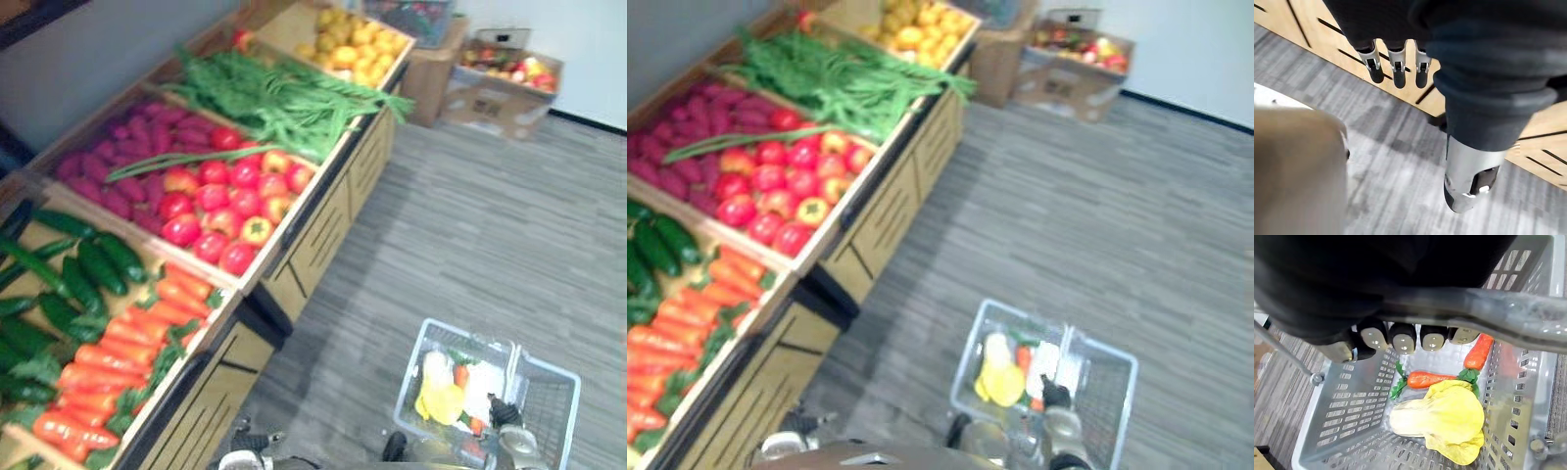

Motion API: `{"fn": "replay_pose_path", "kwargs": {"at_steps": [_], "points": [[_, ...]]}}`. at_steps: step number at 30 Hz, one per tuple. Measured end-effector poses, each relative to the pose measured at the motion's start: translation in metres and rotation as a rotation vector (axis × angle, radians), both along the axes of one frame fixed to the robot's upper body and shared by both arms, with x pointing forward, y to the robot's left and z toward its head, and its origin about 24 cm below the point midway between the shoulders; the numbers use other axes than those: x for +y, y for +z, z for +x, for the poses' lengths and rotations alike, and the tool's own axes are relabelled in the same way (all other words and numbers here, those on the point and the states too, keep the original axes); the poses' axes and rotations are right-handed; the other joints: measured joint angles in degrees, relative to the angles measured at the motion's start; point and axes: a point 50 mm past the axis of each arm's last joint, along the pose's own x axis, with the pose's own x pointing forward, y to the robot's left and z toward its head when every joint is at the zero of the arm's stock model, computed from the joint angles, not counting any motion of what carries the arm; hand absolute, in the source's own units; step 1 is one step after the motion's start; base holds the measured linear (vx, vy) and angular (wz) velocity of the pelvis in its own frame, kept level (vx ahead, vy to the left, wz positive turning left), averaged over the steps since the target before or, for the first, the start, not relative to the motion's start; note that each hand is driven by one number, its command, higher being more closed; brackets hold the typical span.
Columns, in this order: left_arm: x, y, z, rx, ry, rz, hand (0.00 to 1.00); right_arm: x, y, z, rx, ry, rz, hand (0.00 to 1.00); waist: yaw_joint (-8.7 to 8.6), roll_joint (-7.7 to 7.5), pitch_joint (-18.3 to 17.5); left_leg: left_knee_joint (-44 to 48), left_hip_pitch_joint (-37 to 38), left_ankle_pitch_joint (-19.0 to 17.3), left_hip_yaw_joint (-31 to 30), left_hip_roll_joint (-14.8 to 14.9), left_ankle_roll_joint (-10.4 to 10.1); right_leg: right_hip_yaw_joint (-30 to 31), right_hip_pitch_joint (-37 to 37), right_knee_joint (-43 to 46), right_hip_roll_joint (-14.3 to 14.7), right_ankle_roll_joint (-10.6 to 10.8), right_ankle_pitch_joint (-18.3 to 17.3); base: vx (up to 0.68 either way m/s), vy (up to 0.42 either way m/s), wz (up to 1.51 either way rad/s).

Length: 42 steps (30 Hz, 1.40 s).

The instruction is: Pick vegetable in the basket

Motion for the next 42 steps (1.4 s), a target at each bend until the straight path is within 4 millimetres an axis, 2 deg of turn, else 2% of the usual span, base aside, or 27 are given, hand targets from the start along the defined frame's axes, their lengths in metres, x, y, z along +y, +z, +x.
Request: {"fn": "replay_pose_path", "kwargs": {"at_steps": [1,2,3,4,5,6,7,8,10,12,15,17,20,23,25,27,28,30,31,32,33,36,37,40,42], "points": [[-0.003,0.0,0.002,-0.013,-0.009,-0.004,0.0,0.001,0.0,-0.001,0.004,0.018,-0.004,1.0,0.13,0.35,0.03,-3.69,-0.62,4.1,0.17,0.27,2.4,1.12,0.88,0.0,0.65,0.04,0.0,-0.11,0.023,-0.55],[-0.003,0.001,0.002,-0.015,-0.009,-0.004,0.0,0.0,0.0,-0.001,0.005,0.03,-0.012,1.0,0.19,0.58,0.22,-3.35,-0.21,4.87,0.39,0.76,2.72,1.54,1.25,-0.13,1.04,0.12,-0.01,-0.05,0.021,-0.59],[-0.001,0.001,0.003,-0.018,-0.008,0.006,0.0,0.005,-0.001,-0.001,0.008,0.057,-0.007,1.0,0.21,0.41,0.07,-2.03,0.56,5.67,-1.64,1.0,2.13,2.9,2.15,-0.99,0.98,0.69,0.3,-0.03,-0.006,-0.6],[0.0,0.003,0.004,-0.029,-0.008,0.016,0.0,0.01,-0.001,0.001,-0.001,0.085,-0.003,1.0,0.39,-0.21,0.49,0.22,0.29,6.19,-6.67,0.49,1.73,5.11,2.71,-1.68,0.74,1.0,0.5,-0.03,0.0,-0.89],[0.003,0.005,0.007,-0.051,-0.008,0.025,0.0,0.014,0.0,0.006,-0.018,0.115,-0.003,1.0,0.63,-0.49,1.15,3.83,-1.4,6.66,-16.26,-0.1,2.46,8.29,3.01,-1.6,0.67,1.07,0.54,-0.05,0.016,-0.95],[0.003,0.006,0.009,-0.061,-0.005,0.025,0.0,0.017,0.0,0.008,-0.025,0.132,-0.003,1.0,0.94,-0.88,1.45,4.52,-3.6,5.83,-22.11,-1.59,2.21,10.11,3.29,-1.82,0.15,1.24,0.64,-0.04,0.104,-1.19],[0.0,0.006,0.01,-0.067,-0.006,0.022,0.0,0.014,0.003,0.012,-0.035,0.149,-0.017,1.0,1.69,-1.03,1.64,-1.89,-4.52,2.89,-36.45,-8.91,0.27,14.09,2.44,-2.58,-1.16,2.7,1.62,-0.05,0.25,-1.47],[-0.004,0.005,0.01,-0.067,-0.016,0.018,0.0,0.009,0.006,0.017,-0.044,0.166,-0.036,1.0,2.52,0.2,1.83,-10.21,-3.51,2.93,-46.61,-14.72,-0.05,17.84,1.22,-2.59,-1.61,3.76,2.56,-0.03,0.296,-1.52],[-0.009,0.003,0.008,-0.052,-0.034,0.01,0.0,-0.002,0.01,0.02,-0.047,0.18,-0.071,1.0,3.27,2.23,2.26,-17.63,-0.8,4.01,-52.5,-18.07,-0.59,22.26,-0.17,-3.11,-0.86,5.67,3.71,-0.02,0.265,-1.19],[-0.007,0.004,0.008,-0.054,-0.046,0.02,0.0,-0.002,0.008,0.015,-0.041,0.179,-0.069,1.0,3.18,1.85,2.15,-17.32,-1.31,4.11,-52.73,-20.06,-0.47,23.98,0.26,-6.58,-2.36,7.16,5.55,0.01,0.176,-0.55],[0.003,0.005,0.008,-0.048,-0.049,0.047,0.0,0.004,0.007,0.015,-0.044,0.176,-0.052,1.0,3.19,-0.16,2.87,-17.58,-1.91,3.44,-51.26,-20.83,0.8,24.93,0.04,-8.55,-3.41,7.69,7.14,-0.02,0.115,-0.19],[0.007,0.003,0.0,-0.013,-0.06,0.061,0.0,0.012,0.005,0.015,-0.046,0.177,-0.032,1.0,3.4,-1.12,2.63,-17.89,-1.45,3.3,-50.23,-20.93,1.04,25.43,-0.01,-8.58,-3.53,8.02,7.33,-0.01,0.048,-0.14],[0.007,0.001,-0.009,0.007,-0.057,0.058,0.0,0.014,0.005,0.015,-0.054,0.18,-0.03,1.0,3.42,-1.36,2.43,-19.64,0.3,3.38,-49.24,-21.47,1.18,25.97,-0.04,-7.81,-3.59,8.03,7.27,0.04,0.02,-0.19],[0.007,0.001,-0.008,0.007,-0.067,0.051,0.0,0.014,0.011,0.025,-0.094,0.204,-0.051,1.0,3.7,-1.36,2.48,-19.83,0.8,3.14,-46.18,-19.85,1.28,25.66,-5.71,1.14,-2.82,7.04,6.49,0.04,-0.034,-0.5],[0.01,0.002,-0.008,0.015,-0.111,0.064,0.0,0.019,0.016,0.033,-0.138,0.211,-0.05,1.0,3.29,-1.94,2.86,-20.25,3.02,3.16,-44.8,-19.69,1.29,22.71,-9.15,10.23,-3.35,6.64,5.61,0.0,-0.011,-0.35],[0.01,0.002,-0.007,0.017,-0.136,0.074,0.0,0.021,0.013,0.029,-0.129,0.208,-0.042,1.0,3.34,-2.39,2.36,-20.63,4.55,3.15,-43.71,-19.52,1.27,20.13,-9.01,11.43,-4.14,6.45,5.47,0.0,-0.011,-0.13],[0.012,0.002,-0.008,0.017,-0.133,0.079,0.0,0.023,0.012,0.027,-0.122,0.209,-0.037,1.0,3.36,-2.49,1.7,-20.96,4.26,3.16,-43.24,-19.32,1.3,17.22,-8.96,10.51,-5.17,4.28,4.07,0.01,-0.026,-0.05],[0.016,0.003,-0.007,0.014,-0.118,0.087,0.0,0.029,0.011,0.027,-0.119,0.203,-0.019,1.0,3.68,-3.77,1.34,-21.09,4.01,3.18,-42.09,-19.42,1.32,11.75,-8.94,10.63,-7.58,1.55,2.21,0.02,-0.06,-0.11],[0.016,0.003,-0.009,0.017,-0.115,0.087,0.0,0.031,0.01,0.027,-0.121,0.192,-0.011,1.0,3.61,-3.71,1.25,-20.69,3.7,3.13,-41.99,-18.81,1.17,8.66,-8.43,9.51,-8.19,1.91,2.45,0.01,-0.074,-0.11],[0.017,0.003,-0.009,0.019,-0.115,0.087,0.0,0.031,0.009,0.025,-0.119,0.181,-0.005,1.0,3.45,-3.7,1.2,-20.39,3.48,3.12,-42.08,-18.5,0.89,7.91,-7.75,8.08,-7.93,2.89,2.72,0.03,-0.121,-0.11],[0.013,0.002,-0.011,0.025,-0.105,0.074,0.0,0.031,0.006,0.02,-0.095,0.167,0.003,1.0,3.56,-3.03,0.28,-21.1,3.35,3.39,-41.96,-17.07,-0.43,7.35,-6.36,3.48,-5.52,5.2,3.65,0.04,-0.159,-0.19],[0.005,-0.002,-0.019,0.042,-0.086,0.048,0.0,0.027,0.003,0.013,-0.061,0.158,0.003,1.0,3.46,-0.26,-1.19,-22.86,3.51,4.35,-40.21,-14.45,-1.98,8.45,-4.14,-4.82,-0.7,3.98,7.46,0.09,-0.147,-0.37],[0.002,-0.003,-0.021,0.049,-0.082,0.039,0.0,0.026,0.001,0.01,-0.047,0.146,0.007,1.0,3.47,0.2,-1.49,-23.22,4.03,4.64,-39.48,-13.92,-2.42,9.02,-3.18,-7.09,0.54,3.59,8.66,0.15,-0.128,-0.52],[0.002,-0.005,-0.025,0.058,-0.041,0.016,0.0,0.027,-0.002,0.004,-0.018,0.141,0.026,1.0,3.32,0.39,-1.68,-21.85,5.56,4.85,-37.43,-12.89,-2.77,11.5,0.21,-13.21,3.1,2.63,11.44,0.1,-0.085,-0.47],[0.003,-0.005,-0.026,0.051,0.007,-0.002,0.0,0.027,-0.004,0.0,-0.007,0.145,0.034,1.0,3.41,0.16,-1.77,-19.72,5.33,4.85,-37.53,-12.61,-2.77,12.67,0.72,-14.14,3.31,2.51,11.76,0.08,-0.062,-0.4]]}}
